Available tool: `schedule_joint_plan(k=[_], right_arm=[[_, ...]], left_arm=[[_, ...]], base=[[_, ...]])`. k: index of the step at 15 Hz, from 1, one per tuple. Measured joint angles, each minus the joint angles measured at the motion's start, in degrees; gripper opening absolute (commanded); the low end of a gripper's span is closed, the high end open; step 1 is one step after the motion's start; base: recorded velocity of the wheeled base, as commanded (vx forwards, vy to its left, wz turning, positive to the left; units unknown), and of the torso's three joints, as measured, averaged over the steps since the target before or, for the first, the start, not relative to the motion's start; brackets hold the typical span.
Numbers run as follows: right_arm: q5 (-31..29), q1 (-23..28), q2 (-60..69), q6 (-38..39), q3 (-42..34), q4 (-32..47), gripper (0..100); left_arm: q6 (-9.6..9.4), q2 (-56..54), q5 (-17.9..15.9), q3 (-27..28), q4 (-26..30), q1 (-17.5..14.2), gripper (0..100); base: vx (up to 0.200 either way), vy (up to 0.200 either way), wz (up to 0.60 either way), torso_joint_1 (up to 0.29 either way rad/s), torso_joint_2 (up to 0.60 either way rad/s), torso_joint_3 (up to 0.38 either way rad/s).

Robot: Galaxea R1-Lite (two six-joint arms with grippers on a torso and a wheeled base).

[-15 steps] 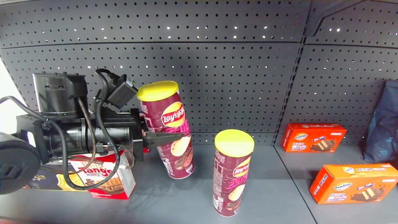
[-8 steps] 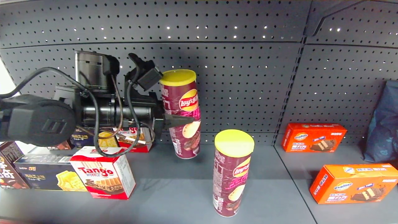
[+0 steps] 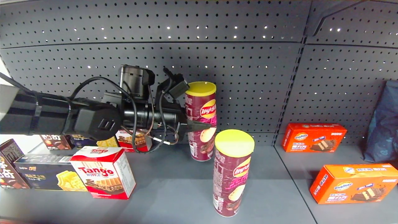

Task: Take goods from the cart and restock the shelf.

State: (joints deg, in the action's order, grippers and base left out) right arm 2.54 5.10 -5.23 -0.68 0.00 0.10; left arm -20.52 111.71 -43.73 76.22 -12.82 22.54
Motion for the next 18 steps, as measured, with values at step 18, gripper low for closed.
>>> schedule_joint_plan(k=[18], right_arm=[[0.0,0.0,-0.1,0.0,0.0,0.0,100]], left_arm=[[-0.12,11.2,0.0,5.9,-3.0,1.4,0]], base=[[0.0,0.0,0.0,0.0,0.0,0.0]])
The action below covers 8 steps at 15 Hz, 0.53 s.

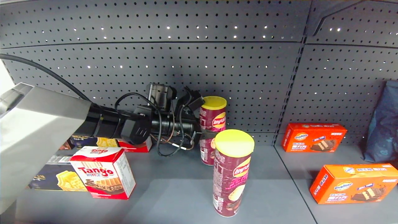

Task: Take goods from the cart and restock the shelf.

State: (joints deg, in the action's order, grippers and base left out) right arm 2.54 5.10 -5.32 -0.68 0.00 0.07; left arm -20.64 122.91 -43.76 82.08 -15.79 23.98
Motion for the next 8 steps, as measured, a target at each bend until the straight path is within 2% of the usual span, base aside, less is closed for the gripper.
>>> schedule_joint_plan(k=[8], right_arm=[[0.0,0.0,0.0,0.0,0.0,0.0,100]], left_arm=[[0.0,1.4,0.0,-0.4,-2.6,0.9,0]], base=[[0.0,0.0,0.0,0.0,0.0,0.0]])
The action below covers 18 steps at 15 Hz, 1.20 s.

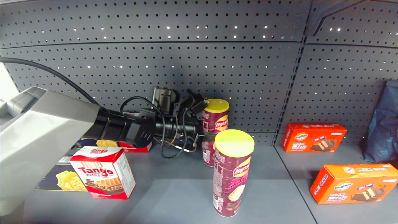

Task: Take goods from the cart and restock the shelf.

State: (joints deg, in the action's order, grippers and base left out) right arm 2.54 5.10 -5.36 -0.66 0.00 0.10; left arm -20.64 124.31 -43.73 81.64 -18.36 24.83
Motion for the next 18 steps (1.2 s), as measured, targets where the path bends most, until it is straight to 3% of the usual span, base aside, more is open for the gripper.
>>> schedule_joint_plan(k=[3,6,7,14,18], right_arm=[[0.0,0.0,0.0,0.0,0.0,0.0,100],[0.0,0.0,0.0,0.0,0.0,0.0,100],[0.0,0.0,0.0,0.0,0.0,0.0,100],[0.0,0.0,0.0,0.0,0.0,0.0,100],[0.0,0.0,0.0,0.0,0.0,0.0,100]], left_arm=[[-0.32,0.4,0.1,-0.2,-0.7,0.3,0],[-2.24,0.5,0.1,-0.9,-1.0,0.4,0],[-2.38,0.5,0.1,-1.2,-1.1,0.5,100],[-2.34,0.2,0.4,-2.0,-3.1,0.7,100],[-2.35,-3.6,1.1,-7.7,-4.9,0.0,100]], base=[[0.0,0.0,0.0,0.0,0.0,0.0],[0.0,0.0,0.0,0.0,0.0,0.0],[0.0,0.0,0.0,0.0,0.0,0.0],[0.0,0.0,0.0,0.0,0.0,0.0],[0.0,0.0,0.0,0.0,0.0,0.0]])
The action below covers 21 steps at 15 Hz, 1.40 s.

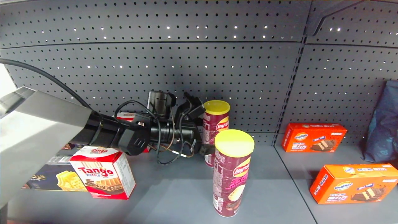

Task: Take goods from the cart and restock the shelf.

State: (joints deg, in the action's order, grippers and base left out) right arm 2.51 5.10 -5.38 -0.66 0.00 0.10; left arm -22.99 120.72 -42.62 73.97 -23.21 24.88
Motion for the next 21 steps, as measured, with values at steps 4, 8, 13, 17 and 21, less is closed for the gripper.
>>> schedule_joint_plan(k=[4,8,13,17,21], right_arm=[[0.0,0.0,0.0,0.0,0.0,0.0,100],[0.0,0.0,0.0,0.0,0.0,0.0,100],[0.0,0.0,0.0,0.0,0.0,0.0,100],[0.0,0.0,0.0,0.0,0.0,0.0,100],[0.0,0.0,0.0,0.0,0.0,0.0,100]], left_arm=[[0.01,-5.4,3.0,-6.4,-0.2,-1.3,100],[0.41,-9.3,10.5,-12.1,-0.8,-1.4,100],[1.51,-10.2,17.9,-13.2,-1.9,-0.5,100],[3.05,-9.6,20.8,-12.9,-3.8,0.2,100],[4.02,-8.6,23.4,-12.8,-5.0,0.6,100]], base=[[0.0,0.0,0.0,0.0,0.0,0.0],[0.0,0.0,0.0,0.0,0.0,0.0],[0.0,0.0,0.0,0.0,0.0,0.0],[0.0,0.0,0.0,0.0,0.0,0.0],[0.0,0.0,0.0,0.0,0.0,0.0]])
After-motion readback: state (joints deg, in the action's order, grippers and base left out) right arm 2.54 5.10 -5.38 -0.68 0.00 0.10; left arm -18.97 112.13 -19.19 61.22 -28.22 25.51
